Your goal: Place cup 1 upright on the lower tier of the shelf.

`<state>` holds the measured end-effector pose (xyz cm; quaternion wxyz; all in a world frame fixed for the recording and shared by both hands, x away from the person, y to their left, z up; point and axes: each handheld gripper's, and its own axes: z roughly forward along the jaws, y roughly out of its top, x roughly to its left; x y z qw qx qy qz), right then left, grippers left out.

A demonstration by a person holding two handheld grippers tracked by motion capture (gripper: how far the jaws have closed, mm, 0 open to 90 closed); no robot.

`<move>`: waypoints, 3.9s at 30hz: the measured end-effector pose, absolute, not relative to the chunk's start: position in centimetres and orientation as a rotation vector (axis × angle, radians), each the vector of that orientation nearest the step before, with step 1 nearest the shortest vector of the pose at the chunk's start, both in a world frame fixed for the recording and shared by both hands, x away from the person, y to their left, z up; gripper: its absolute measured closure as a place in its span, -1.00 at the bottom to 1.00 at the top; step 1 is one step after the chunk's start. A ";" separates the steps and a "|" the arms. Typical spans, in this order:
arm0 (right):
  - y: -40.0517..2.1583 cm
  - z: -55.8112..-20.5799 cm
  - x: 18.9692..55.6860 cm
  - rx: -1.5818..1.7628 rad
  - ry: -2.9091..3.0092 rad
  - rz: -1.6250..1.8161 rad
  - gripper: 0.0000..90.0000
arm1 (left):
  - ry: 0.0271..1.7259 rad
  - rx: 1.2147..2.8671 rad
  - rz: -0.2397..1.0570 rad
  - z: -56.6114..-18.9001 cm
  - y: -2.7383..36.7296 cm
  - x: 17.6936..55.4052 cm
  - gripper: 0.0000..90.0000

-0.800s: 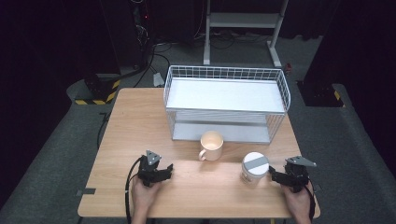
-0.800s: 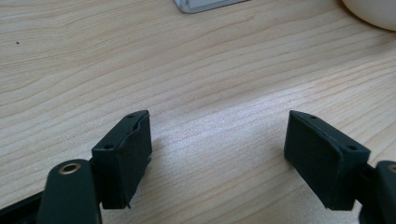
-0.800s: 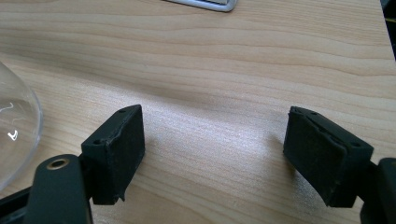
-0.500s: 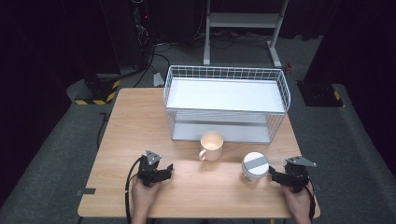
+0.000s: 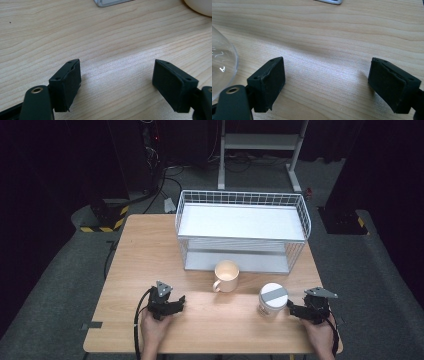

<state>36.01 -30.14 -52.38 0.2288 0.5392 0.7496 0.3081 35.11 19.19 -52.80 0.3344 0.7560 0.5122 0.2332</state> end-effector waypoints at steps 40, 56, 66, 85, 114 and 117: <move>-30.8 -51.6 31.3 1.427 2.038 0.993 -0.65 | 1.346 1.970 0.612 -52.8 19.3 35.1 -0.48; -30.2 -51.3 28.8 1.385 2.058 1.056 -0.67 | 1.349 1.967 0.612 -52.8 19.2 35.1 -0.48; -29.3 -50.9 27.8 1.330 2.076 1.113 -0.68 | 1.350 1.966 0.613 -52.8 19.2 35.1 -0.48; -26.7 -50.5 28.3 1.256 2.128 1.170 -0.72 | 1.353 1.965 0.612 -52.8 19.2 35.1 -0.48; -23.7 -49.8 31.0 1.193 2.160 1.214 -0.77 | 1.353 1.968 0.614 -52.8 19.3 35.1 -0.48; -23.6 -49.7 31.3 1.192 2.159 1.216 -0.77 | 1.352 1.968 0.614 -52.8 19.3 35.1 -0.48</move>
